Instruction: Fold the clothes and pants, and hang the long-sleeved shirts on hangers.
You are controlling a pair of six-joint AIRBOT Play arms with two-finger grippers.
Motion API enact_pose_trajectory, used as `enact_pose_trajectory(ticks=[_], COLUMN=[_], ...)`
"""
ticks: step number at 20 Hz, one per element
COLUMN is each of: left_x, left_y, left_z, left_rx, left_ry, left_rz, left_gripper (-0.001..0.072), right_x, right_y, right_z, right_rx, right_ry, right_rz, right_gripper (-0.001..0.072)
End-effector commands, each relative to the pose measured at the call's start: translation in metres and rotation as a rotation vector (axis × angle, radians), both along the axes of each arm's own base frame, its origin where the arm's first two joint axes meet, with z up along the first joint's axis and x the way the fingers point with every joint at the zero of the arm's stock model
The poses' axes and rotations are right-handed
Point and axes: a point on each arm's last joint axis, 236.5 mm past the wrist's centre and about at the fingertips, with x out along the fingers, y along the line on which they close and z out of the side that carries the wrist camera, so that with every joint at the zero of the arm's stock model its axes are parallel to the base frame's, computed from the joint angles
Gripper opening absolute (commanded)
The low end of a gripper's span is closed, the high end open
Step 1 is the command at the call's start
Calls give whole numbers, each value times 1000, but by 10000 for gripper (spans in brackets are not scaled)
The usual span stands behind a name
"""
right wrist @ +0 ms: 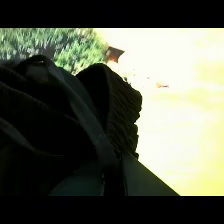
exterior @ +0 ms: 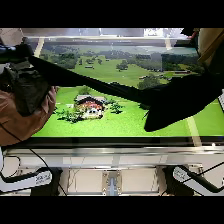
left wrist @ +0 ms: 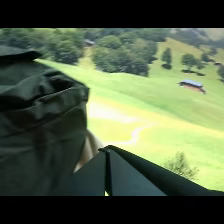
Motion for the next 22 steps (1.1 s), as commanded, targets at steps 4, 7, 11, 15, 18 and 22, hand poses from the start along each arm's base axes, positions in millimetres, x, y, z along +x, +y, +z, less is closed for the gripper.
enact_pose_trajectory(ticks=[4,7,11,15,18,22], left_x=[-24,-32,-39,-39,-19,-4], left_y=[5,-19,-35,-39,-79,-244], left_z=[-70,-138,-190,-185,-119,-3], left_rx=[-6,-16,-67,-85,-176,-219], left_ry=[181,270,281,256,36,-288], left_rz=[18,-30,-3,3,-80,-517], left_gripper=[4,4,4,684,713,711], right_x=[3,3,9,17,13,32], right_y=[31,30,5,-4,-25,-51], right_z=[-135,-183,-205,-190,-146,-57], right_rx=[261,287,211,181,71,-90], right_ry=[214,248,244,217,228,19], right_rz=[-18,-58,-118,-127,-95,-118], right_gripper=[34,34,34,460,459,460])
